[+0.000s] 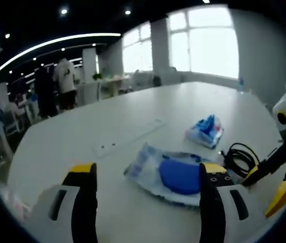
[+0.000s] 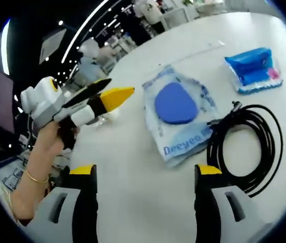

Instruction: Arrange the tabletop items into an orderly group along one side of the table until the central work area is clear of visible clutter.

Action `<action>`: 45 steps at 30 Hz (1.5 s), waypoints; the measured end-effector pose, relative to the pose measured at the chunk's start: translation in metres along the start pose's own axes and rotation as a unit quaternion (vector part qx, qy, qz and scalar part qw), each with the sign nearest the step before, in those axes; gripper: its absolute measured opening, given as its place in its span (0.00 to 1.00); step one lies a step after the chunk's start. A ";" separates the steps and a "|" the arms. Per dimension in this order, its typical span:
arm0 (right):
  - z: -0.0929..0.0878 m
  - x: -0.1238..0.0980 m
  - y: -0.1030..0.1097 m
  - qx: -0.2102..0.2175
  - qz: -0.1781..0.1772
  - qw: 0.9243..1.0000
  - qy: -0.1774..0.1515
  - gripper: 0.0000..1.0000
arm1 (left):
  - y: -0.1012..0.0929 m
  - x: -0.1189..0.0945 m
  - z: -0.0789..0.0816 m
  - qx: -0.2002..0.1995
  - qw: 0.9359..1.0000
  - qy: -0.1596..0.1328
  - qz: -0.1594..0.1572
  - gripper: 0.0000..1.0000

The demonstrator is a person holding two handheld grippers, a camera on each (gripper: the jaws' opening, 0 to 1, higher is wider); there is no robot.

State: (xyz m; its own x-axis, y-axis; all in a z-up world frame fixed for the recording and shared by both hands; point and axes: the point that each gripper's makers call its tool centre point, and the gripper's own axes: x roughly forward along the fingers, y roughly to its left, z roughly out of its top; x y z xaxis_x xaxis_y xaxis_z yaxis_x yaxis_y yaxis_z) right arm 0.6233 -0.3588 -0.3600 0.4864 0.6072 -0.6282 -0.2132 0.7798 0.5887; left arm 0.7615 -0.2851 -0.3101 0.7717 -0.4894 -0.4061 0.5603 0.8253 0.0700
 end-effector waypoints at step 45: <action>0.003 0.022 -0.046 0.233 -0.118 0.963 -0.069 0.14 | 0.023 0.058 -0.065 -0.163 0.982 0.093 0.010 0.16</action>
State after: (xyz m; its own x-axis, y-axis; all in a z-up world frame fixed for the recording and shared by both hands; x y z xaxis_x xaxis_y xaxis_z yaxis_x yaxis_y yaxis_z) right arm 0.6460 -0.3817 -0.3989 0.5894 0.3707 -0.7178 0.3050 0.7206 0.6226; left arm 0.7996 -0.2760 -0.3909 0.6965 -0.4369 -0.5692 0.3959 0.8956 -0.2031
